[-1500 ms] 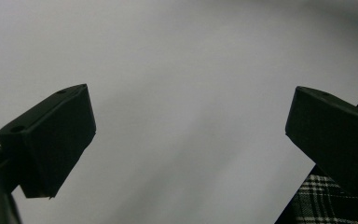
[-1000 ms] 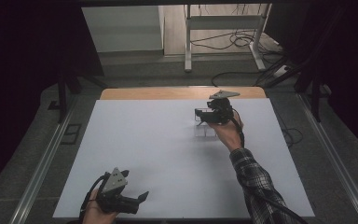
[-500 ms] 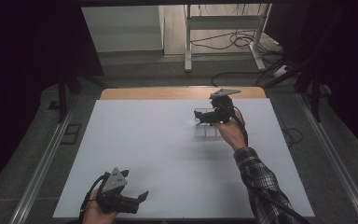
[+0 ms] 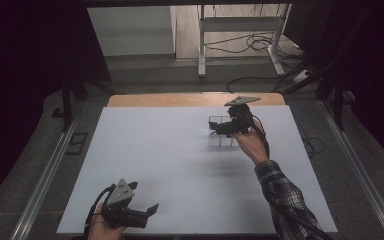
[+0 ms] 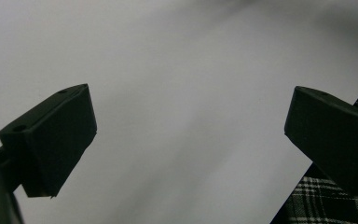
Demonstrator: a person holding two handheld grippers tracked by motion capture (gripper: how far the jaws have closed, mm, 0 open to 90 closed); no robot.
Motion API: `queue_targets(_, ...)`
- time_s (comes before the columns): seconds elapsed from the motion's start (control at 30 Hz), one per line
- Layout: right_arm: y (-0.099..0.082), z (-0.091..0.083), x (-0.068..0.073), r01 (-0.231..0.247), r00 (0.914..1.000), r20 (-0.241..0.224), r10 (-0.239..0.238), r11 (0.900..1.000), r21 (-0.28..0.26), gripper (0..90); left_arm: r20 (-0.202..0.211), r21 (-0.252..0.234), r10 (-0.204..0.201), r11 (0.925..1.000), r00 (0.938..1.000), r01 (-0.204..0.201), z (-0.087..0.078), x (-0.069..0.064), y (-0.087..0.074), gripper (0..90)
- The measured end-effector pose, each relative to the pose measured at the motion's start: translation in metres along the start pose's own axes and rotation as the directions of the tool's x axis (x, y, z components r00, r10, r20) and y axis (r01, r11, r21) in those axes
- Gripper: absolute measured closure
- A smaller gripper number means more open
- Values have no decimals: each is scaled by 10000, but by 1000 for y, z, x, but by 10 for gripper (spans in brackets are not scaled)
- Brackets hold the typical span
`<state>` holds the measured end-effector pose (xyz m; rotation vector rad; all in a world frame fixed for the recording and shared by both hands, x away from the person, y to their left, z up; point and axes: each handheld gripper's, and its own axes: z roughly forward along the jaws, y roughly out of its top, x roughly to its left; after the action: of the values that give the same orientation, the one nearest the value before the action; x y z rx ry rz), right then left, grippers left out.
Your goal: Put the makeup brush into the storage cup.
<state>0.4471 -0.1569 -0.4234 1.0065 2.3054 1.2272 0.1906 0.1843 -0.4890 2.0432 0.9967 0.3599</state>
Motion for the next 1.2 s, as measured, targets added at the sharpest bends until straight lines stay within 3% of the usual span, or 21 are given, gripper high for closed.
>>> queue_targets(0.33,-4,-11,5,9,9997,-250,-9,10000,-4,32,-25,-119,-111,9999,9999,111,-2,2,0,27)
queue_targets(0.83,-10,-23,16,-7,9983,-582,8,10000,18,33,-148,-165,96,9998,9998,-99,0,1,-1,19)
queue_targets(1.2,-15,-32,23,229,9973,-696,-229,9997,0,27,-172,-136,145,9998,9997,-148,0,1,-1,18)
